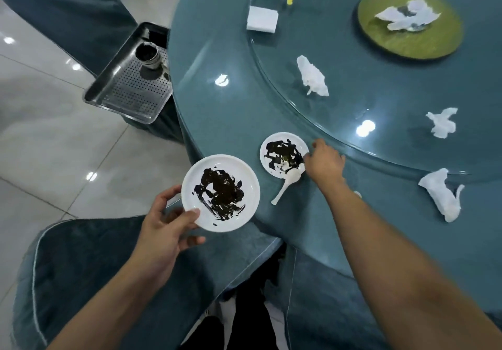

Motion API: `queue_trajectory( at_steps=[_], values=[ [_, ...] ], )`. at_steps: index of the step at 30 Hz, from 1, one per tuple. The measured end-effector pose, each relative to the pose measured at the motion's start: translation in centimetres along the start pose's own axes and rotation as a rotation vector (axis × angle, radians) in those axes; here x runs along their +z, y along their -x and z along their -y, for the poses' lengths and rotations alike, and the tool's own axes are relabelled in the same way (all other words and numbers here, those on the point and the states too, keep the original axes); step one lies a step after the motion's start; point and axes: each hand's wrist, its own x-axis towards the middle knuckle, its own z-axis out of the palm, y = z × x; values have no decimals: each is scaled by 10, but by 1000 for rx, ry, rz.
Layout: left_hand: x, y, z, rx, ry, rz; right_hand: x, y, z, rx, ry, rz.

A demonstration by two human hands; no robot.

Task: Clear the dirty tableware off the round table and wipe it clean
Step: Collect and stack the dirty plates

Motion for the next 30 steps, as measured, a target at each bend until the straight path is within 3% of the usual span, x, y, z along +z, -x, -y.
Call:
queue_trajectory(
  at_steps=[4, 7, 14, 18, 21, 24, 27, 30],
  values=[
    [2, -14, 0, -26, -3, -45, 12, -24, 4, 89, -106, 5],
    [4, -20, -2, -39, 2, -67, 10, -27, 7, 81, -160, -81],
    [12, -24, -3, -52, 41, -67, -20, -23, 12, -254, -270, -506],
    [14, -17, -5, -39, 64, -56, -47, -11, 27, -277, -437, -587],
    [6, -9, -7, -27, 76, -53, -65, 17, 51, -192, -799, -511],
    [-10, 3, -11, -14, 107, -59, -69, 51, 78, -108, -1100, -330],
    [-34, 16, -15, -5, 161, -60, -60, 92, 108, -167, -1147, -133],
    [-63, 29, -16, 14, 203, -50, -45, 139, 139, -258, -1053, -51]
  ],
)
